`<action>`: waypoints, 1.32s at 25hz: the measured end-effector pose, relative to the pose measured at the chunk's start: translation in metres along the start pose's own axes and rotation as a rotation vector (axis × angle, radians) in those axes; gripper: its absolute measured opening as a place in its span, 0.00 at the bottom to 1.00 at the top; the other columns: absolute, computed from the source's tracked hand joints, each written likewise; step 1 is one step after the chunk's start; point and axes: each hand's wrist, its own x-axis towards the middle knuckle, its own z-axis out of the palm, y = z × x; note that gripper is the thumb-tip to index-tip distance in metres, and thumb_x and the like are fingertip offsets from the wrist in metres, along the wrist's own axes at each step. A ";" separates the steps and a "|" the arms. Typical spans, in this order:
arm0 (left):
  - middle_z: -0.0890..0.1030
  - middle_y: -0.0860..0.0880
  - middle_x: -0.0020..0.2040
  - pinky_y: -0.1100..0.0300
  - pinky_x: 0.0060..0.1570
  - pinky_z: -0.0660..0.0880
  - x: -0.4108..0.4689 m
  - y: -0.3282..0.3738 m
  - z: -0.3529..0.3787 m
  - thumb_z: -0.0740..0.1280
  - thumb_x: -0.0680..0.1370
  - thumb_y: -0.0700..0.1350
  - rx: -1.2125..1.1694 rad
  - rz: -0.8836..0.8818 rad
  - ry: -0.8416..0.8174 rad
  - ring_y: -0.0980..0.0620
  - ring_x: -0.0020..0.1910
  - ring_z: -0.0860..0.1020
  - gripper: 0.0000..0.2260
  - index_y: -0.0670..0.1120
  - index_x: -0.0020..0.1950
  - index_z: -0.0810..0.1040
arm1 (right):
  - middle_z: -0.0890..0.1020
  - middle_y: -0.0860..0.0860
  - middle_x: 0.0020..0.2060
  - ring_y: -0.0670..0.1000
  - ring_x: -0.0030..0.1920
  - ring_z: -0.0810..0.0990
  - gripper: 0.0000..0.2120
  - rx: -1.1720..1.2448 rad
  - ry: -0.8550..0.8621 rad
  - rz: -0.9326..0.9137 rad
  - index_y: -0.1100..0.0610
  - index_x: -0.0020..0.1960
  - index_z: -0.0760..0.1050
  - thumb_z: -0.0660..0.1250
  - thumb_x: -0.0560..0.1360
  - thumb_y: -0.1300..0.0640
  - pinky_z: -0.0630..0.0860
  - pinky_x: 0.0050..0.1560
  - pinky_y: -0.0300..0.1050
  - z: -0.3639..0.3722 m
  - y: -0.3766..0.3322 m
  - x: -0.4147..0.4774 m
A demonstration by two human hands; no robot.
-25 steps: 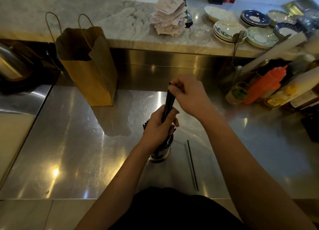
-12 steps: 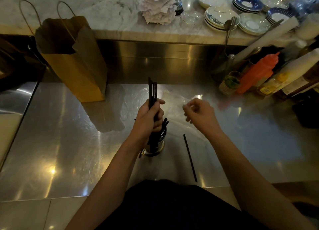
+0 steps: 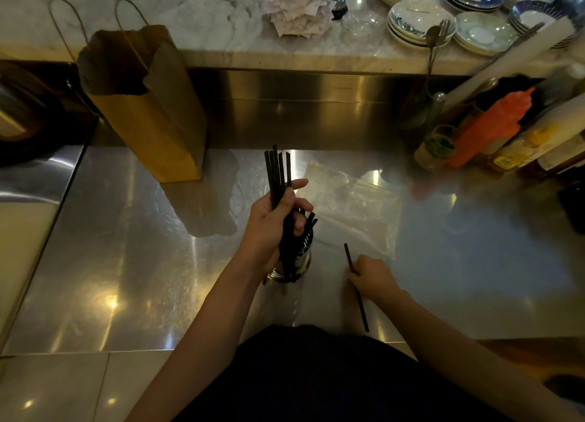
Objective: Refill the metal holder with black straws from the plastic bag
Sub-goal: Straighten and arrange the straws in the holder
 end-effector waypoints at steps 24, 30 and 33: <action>0.81 0.46 0.62 0.53 0.64 0.74 -0.004 -0.002 0.002 0.61 0.81 0.44 0.043 0.033 -0.046 0.50 0.63 0.78 0.14 0.48 0.66 0.75 | 0.80 0.41 0.39 0.39 0.43 0.81 0.03 0.451 0.343 -0.686 0.49 0.50 0.73 0.65 0.79 0.56 0.77 0.45 0.30 -0.110 -0.118 -0.074; 0.81 0.44 0.62 0.53 0.60 0.77 -0.009 -0.006 0.000 0.59 0.82 0.43 0.002 -0.007 -0.149 0.47 0.62 0.79 0.15 0.48 0.68 0.73 | 0.82 0.43 0.44 0.42 0.40 0.84 0.03 0.558 0.296 -0.700 0.54 0.48 0.77 0.67 0.77 0.61 0.80 0.41 0.33 -0.105 -0.122 -0.078; 0.82 0.45 0.59 0.54 0.56 0.79 -0.011 -0.008 0.000 0.61 0.80 0.47 0.016 -0.026 -0.133 0.46 0.60 0.80 0.16 0.45 0.67 0.74 | 0.84 0.43 0.46 0.38 0.39 0.83 0.04 0.548 0.302 -0.690 0.55 0.48 0.82 0.70 0.75 0.62 0.77 0.40 0.29 -0.107 -0.122 -0.080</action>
